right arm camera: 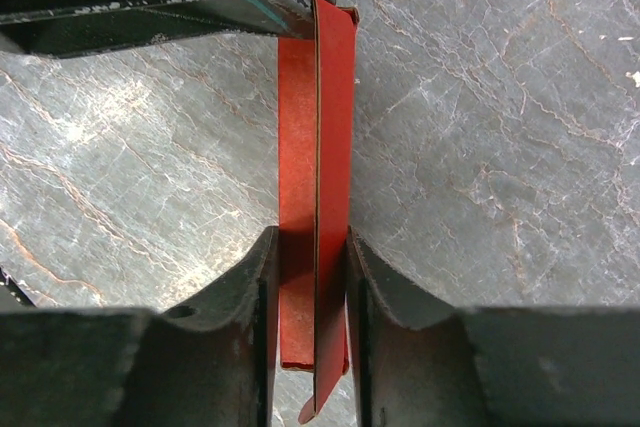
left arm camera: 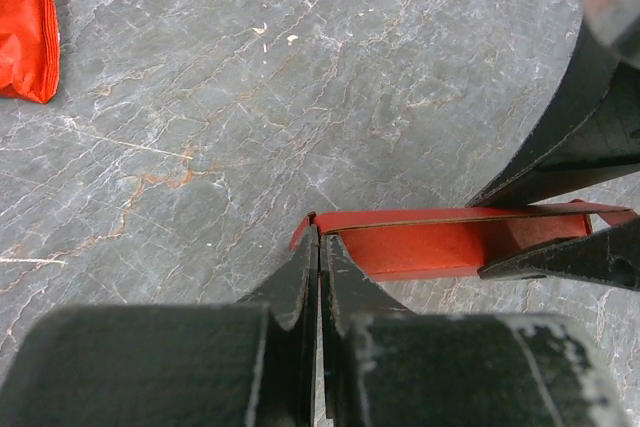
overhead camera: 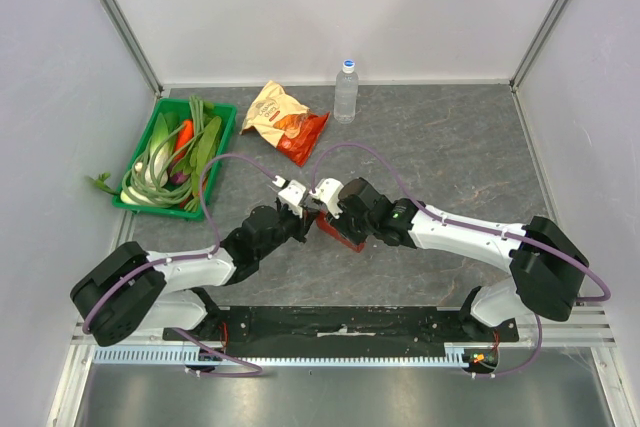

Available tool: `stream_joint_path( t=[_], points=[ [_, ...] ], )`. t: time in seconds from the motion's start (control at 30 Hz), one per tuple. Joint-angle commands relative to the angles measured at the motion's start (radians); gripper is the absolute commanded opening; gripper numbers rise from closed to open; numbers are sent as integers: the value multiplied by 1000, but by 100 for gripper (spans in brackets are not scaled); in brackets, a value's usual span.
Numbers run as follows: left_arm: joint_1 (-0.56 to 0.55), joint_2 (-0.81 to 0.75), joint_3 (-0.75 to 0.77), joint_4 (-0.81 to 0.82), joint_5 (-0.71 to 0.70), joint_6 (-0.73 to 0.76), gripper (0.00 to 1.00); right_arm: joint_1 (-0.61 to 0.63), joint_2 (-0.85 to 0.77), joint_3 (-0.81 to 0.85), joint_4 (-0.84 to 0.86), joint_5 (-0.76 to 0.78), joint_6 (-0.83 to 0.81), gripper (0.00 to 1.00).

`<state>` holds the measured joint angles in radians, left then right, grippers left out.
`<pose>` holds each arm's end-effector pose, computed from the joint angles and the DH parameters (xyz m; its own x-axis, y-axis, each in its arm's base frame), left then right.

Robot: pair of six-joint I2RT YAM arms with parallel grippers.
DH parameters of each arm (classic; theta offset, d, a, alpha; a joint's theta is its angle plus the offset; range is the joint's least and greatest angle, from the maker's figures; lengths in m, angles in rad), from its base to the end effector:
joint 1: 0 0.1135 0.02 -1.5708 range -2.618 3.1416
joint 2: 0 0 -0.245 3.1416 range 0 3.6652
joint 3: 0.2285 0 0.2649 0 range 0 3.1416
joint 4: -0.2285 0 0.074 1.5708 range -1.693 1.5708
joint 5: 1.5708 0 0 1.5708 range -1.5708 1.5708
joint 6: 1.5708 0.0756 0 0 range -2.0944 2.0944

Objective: Fold the paper box

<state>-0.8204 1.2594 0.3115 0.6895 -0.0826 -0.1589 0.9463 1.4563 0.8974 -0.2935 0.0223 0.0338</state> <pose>0.2013 -0.2068 0.1340 -0.2788 0.0678 -0.9580 0.6385 0.7582 -0.1322 0.2008 0.2757 0.1583 -0.4671 -0.5903 -0.6584 -0.7871 0.6168 0.0055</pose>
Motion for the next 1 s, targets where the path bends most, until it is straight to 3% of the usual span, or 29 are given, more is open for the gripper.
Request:
stream_joint_path(
  t=[0.0, 0.07, 0.17, 0.4, 0.53, 0.6, 0.7, 0.73, 0.77, 0.97],
  points=[
    [-8, 44, -20, -119, -16, -57, 2, -3, -8, -5, 48, 5, 26, 42],
    [-16, 61, -6, -119, -19, -71, 2, -3, -16, 0, 36, 16, 50, 54],
    [-45, 95, 11, -123, -42, -83, 2, -3, -22, 26, -16, 50, 115, 63],
    [-85, 124, 34, -150, -114, -100, 2, -4, -83, 93, -189, 175, 320, 73],
    [-89, 112, 32, -163, -123, -105, 2, -15, -135, 156, -427, 286, 466, 75],
    [-91, 107, 32, -168, -128, -106, 2, -17, -194, 150, -491, 294, 537, 72],
    [-92, 100, 38, -183, -132, -110, 2, -17, -269, 117, -501, 257, 566, 56],
    [-92, 101, 40, -185, -132, -113, 2, -15, -281, 109, -495, 254, 569, 43],
    [-92, 100, 41, -185, -132, -113, 2, -17, -287, 97, -489, 245, 569, 38],
    [-95, 101, 51, -203, -128, -108, 2, 9, -248, 84, -447, 214, 541, 38]
  ],
)
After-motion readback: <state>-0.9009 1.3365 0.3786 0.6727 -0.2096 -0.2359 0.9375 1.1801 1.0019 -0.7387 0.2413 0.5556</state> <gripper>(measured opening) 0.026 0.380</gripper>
